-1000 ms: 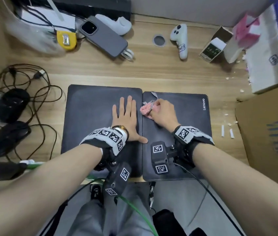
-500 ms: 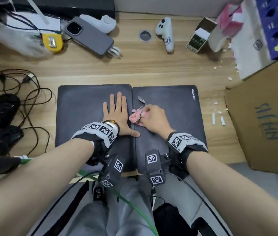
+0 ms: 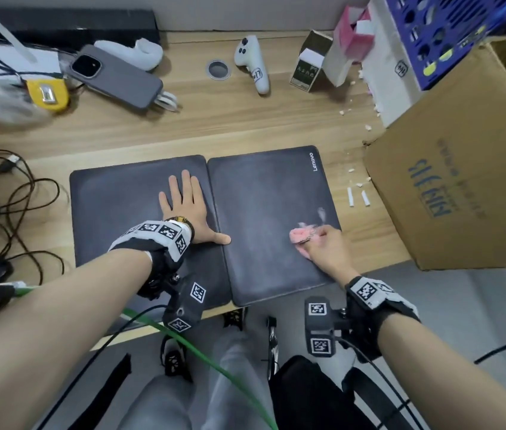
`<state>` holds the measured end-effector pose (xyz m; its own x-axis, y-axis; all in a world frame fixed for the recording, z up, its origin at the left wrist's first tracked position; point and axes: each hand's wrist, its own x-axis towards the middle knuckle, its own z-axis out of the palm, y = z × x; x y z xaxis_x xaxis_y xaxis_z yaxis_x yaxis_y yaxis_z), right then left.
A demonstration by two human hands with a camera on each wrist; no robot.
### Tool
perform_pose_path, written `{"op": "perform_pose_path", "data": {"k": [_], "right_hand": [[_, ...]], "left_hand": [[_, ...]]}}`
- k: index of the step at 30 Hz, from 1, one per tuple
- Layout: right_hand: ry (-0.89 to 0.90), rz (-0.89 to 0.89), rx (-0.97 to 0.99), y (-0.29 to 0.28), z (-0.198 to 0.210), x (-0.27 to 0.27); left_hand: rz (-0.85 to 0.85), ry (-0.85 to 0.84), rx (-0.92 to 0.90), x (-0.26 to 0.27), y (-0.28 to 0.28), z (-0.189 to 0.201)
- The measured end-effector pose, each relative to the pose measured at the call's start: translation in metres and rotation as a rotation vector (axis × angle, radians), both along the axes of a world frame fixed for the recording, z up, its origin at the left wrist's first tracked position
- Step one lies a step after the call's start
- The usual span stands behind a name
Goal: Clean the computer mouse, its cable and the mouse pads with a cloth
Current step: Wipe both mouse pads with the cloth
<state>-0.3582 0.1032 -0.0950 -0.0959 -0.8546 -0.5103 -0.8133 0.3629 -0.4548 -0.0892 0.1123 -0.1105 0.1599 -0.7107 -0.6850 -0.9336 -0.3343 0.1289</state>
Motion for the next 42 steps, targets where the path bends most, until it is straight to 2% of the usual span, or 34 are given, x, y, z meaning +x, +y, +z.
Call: {"op": "perform_pose_path", "data": {"k": [3,5,8,11,18,23,27,32,34,38,42], "right_hand": [[-0.002,0.227,0.029,0.033,-0.002,0.050],[-0.029,0.316,0.065,0.061,-0.008,0.078],[-0.007,0.417,0.115,0.072,-0.011,0.089],[-0.002,0.383,0.116,0.056,-0.010,0.079],[-0.003,0.069,0.024,0.003,-0.007,0.049],[0.024,-0.051,0.007,-0.022,0.001,0.028],[0.014,0.003,0.050,-0.015,0.008,0.039],[0.022,0.284,0.114,0.014,0.006,0.082],[0.010,0.344,0.120,0.018,0.005,0.091],[0.006,0.285,0.109,0.006,0.001,0.076],[0.035,0.121,0.040,-0.014,0.003,0.025]], "left_hand": [[-0.006,-0.005,-0.004,0.000,0.001,0.000],[-0.012,-0.014,-0.001,0.000,0.000,0.001],[-0.006,-0.022,0.002,-0.002,-0.001,0.001],[-0.003,-0.022,0.002,-0.001,-0.001,0.002],[-0.005,-0.012,-0.008,0.001,0.001,0.000],[-0.008,-0.009,-0.018,0.001,0.002,-0.002],[-0.001,-0.014,-0.024,0.002,0.001,-0.003],[0.003,-0.012,-0.022,0.000,0.002,-0.002],[0.009,-0.029,-0.004,-0.002,-0.001,0.001],[0.028,-0.071,0.053,-0.009,-0.012,0.008],[0.027,-0.077,0.058,-0.009,-0.013,0.009]]}}
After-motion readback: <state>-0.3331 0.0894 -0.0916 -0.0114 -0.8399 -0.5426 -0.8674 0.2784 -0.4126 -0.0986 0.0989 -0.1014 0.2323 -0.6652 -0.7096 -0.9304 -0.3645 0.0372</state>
